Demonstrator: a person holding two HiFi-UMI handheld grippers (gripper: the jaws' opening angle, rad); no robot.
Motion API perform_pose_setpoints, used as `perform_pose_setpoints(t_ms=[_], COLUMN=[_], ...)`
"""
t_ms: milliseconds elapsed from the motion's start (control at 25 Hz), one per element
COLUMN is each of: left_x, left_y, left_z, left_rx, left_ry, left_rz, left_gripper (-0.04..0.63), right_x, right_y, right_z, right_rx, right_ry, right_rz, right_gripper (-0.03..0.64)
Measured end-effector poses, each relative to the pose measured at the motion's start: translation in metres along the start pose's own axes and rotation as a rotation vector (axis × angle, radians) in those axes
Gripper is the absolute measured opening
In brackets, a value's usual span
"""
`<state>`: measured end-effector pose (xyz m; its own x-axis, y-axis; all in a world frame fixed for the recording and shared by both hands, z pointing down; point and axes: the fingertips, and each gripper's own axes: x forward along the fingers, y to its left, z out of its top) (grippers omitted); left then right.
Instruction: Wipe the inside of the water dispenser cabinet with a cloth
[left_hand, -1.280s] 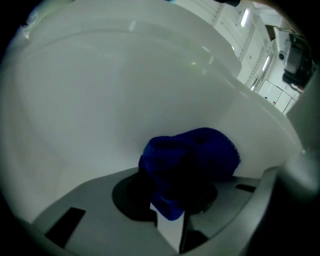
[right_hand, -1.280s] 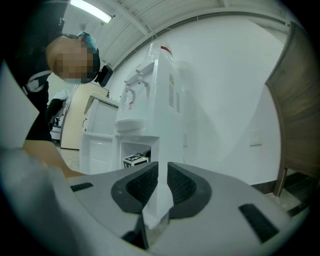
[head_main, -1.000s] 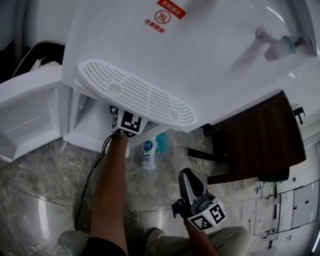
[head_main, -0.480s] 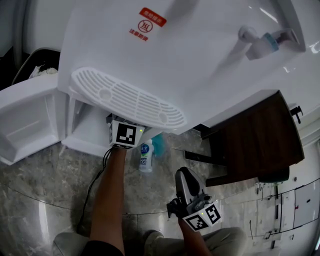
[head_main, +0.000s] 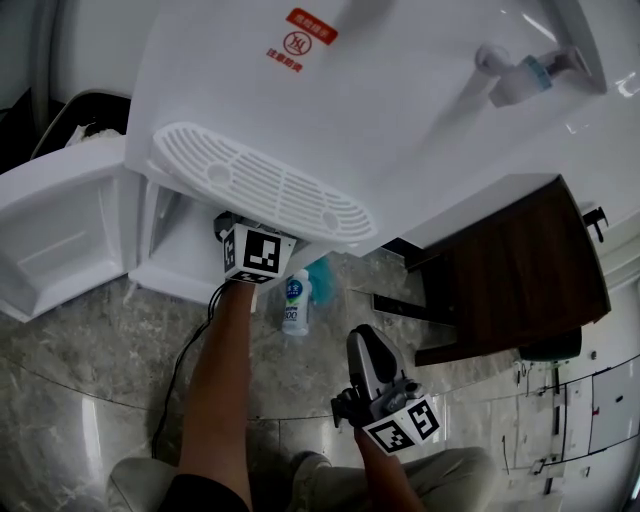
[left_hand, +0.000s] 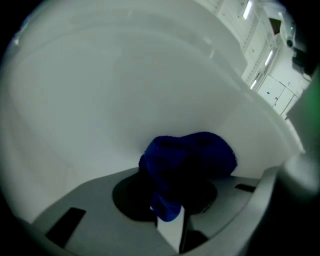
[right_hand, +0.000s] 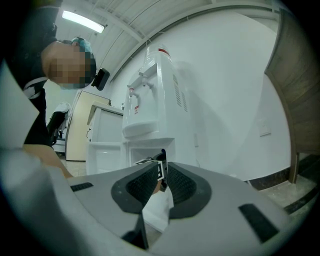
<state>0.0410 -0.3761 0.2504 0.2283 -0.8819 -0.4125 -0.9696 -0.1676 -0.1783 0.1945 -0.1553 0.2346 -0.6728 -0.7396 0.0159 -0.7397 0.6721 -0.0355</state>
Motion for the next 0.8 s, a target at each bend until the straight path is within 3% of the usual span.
perform_pose_setpoints(t_ms=[240, 480, 680, 800], left_x=[-0.041, -0.075, -0.101, -0.116], left_y=[-0.012, 0.029, 0.025, 0.023], left_z=[0.016, 0.016, 0.022, 0.036], left_rx=[0.023, 0.020, 0.032, 0.023], left_ry=[-0.013, 0.046, 0.091, 0.092], left_rz=[-0.006, 0.037, -0.034, -0.056], left_gripper=[0.094, 0.094, 0.094, 0.094], right_x=[0.012, 0.026, 0.049, 0.062], right_y=[0.014, 0.022, 0.043, 0.055], right_z=[0.002, -0.004, -0.002, -0.002], right_rx=[0.017, 0.100, 0.061, 0.089], right_ry=[-0.019, -0.056, -0.072, -0.107], right_rz=[0.019, 0.007, 0.044, 0.070], right_gripper=[0.051, 0.051, 0.052, 0.052])
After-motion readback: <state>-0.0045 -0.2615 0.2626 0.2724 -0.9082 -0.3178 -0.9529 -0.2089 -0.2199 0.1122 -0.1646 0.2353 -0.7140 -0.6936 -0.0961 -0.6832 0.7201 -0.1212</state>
